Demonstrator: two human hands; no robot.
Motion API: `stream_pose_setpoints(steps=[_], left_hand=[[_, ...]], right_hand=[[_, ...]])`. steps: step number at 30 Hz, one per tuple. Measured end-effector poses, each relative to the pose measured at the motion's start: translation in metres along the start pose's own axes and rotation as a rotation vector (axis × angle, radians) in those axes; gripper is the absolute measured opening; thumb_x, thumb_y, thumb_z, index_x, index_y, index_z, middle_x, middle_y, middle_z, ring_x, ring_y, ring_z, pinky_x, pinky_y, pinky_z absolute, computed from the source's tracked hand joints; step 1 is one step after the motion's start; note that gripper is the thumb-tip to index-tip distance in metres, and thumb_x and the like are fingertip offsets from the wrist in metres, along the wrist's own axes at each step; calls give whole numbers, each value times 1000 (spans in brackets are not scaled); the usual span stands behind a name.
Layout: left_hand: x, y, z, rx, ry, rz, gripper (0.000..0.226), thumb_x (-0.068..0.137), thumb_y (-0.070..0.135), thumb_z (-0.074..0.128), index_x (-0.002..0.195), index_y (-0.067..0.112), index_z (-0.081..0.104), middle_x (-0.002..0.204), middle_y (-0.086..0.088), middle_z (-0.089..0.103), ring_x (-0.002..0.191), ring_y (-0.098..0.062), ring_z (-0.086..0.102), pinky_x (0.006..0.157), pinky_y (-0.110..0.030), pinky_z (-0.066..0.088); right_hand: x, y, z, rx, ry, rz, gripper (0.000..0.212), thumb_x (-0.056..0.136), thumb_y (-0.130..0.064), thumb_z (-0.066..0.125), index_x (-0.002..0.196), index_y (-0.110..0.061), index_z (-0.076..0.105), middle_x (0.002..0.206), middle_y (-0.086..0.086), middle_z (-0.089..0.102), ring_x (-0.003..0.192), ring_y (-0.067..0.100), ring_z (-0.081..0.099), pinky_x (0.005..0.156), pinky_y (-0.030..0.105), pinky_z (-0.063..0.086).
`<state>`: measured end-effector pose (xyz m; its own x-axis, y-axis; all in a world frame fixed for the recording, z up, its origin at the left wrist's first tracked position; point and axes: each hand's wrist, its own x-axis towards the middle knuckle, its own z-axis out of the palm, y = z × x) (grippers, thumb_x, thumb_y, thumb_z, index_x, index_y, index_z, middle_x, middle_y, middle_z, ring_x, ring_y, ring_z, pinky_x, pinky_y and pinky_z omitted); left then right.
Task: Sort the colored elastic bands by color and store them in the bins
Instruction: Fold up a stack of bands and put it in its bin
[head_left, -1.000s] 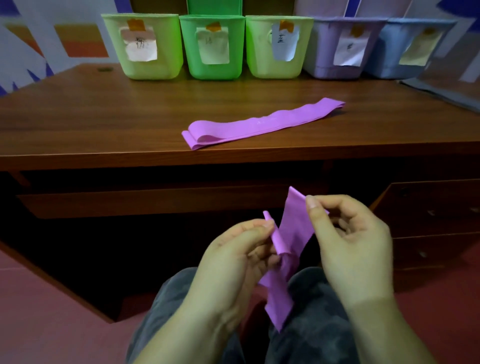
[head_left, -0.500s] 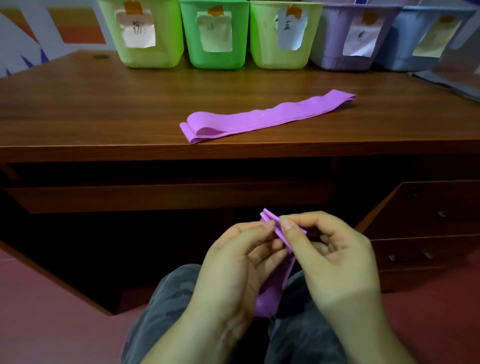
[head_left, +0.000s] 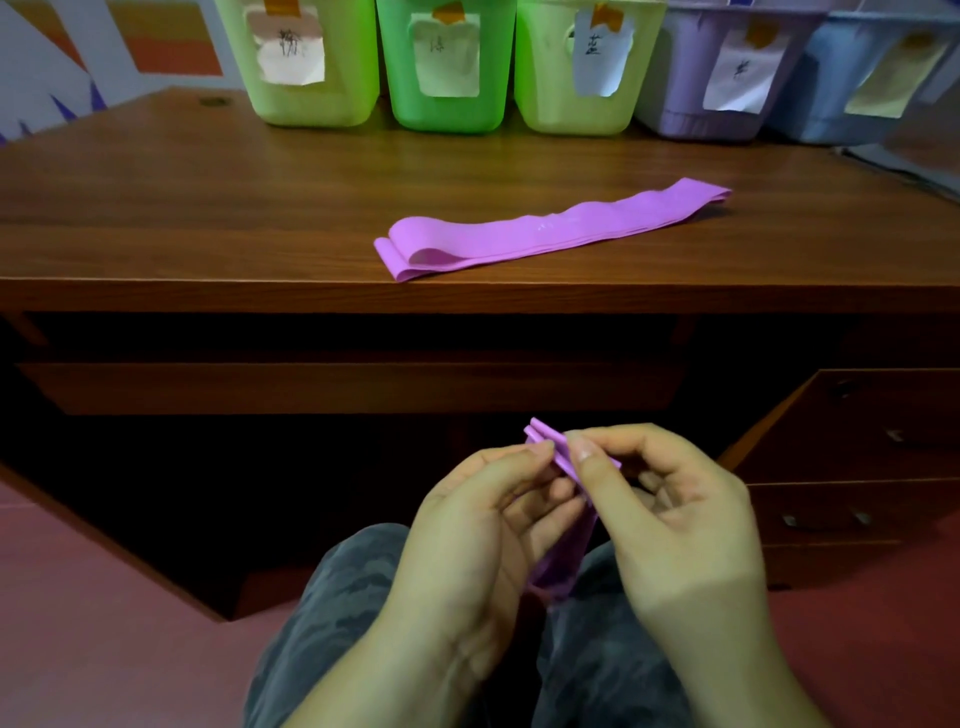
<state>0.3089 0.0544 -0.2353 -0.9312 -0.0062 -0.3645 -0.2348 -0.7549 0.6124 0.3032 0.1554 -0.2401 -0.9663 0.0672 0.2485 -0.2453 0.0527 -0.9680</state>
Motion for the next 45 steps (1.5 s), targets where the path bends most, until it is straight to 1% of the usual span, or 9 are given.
stream_pose_setpoints(steps=[8,14,21,26,29,33,36,41,45], left_hand=[[-1,0,-3,-8,-22,14,16,64,6,59,78,-1,60,63,-12,66,56,-14,63,58,-23,57],[-2,2,-7,-10,-36,29,45,62,15,66,101,-8,63,77,-13,68,61,-12,63,63,-21,55],[-6,5,-7,43,-21,93,43,60,12,66,96,-12,65,77,-15,68,57,-10,63,59,-19,55],[-14,15,-5,17,-11,89,23,60,9,64,79,-2,68,67,-12,69,56,-11,66,55,-18,56],[-21,23,-4,0,2,97,18,57,10,66,72,1,69,67,-11,68,57,-11,66,55,-18,55],[-27,33,-4,-10,11,115,14,56,10,67,68,4,70,65,-9,68,55,-10,65,58,-18,55],[-32,38,-6,1,8,128,10,56,13,69,63,8,73,65,-7,68,54,-8,64,55,-16,55],[-41,47,-7,15,10,149,10,59,10,66,58,10,75,61,-6,68,50,-6,63,52,-15,54],[-47,51,-8,15,21,164,11,56,8,64,59,7,75,67,-10,70,54,-10,66,55,-18,56]], right_hand=[[-3,0,0,9,-57,12,18,83,-3,65,73,-17,71,72,1,72,67,8,68,59,13,50],[1,-1,-1,62,-114,26,32,87,-30,47,75,-19,75,76,0,74,74,7,70,64,12,49],[2,-5,-2,40,-173,43,31,86,-38,48,80,-26,76,83,-2,74,80,6,69,70,16,51],[1,-17,-2,82,-257,38,9,74,-16,69,79,-14,76,81,3,74,76,8,70,66,12,50],[0,-22,1,-63,-299,-106,13,78,-29,75,85,-19,77,90,-3,72,88,9,69,75,16,51],[1,-29,7,-199,-331,-245,21,81,-35,62,89,-23,77,92,-10,71,91,7,68,79,16,50],[2,-39,12,-111,-348,-189,9,83,-24,69,86,-22,78,88,-8,74,88,6,69,78,16,51],[2,-56,19,27,-351,-70,30,82,-6,61,77,-31,77,78,-4,75,75,7,71,68,15,53],[0,-64,22,16,-373,-36,20,78,1,67,76,-15,78,75,3,75,71,10,71,66,17,54]])
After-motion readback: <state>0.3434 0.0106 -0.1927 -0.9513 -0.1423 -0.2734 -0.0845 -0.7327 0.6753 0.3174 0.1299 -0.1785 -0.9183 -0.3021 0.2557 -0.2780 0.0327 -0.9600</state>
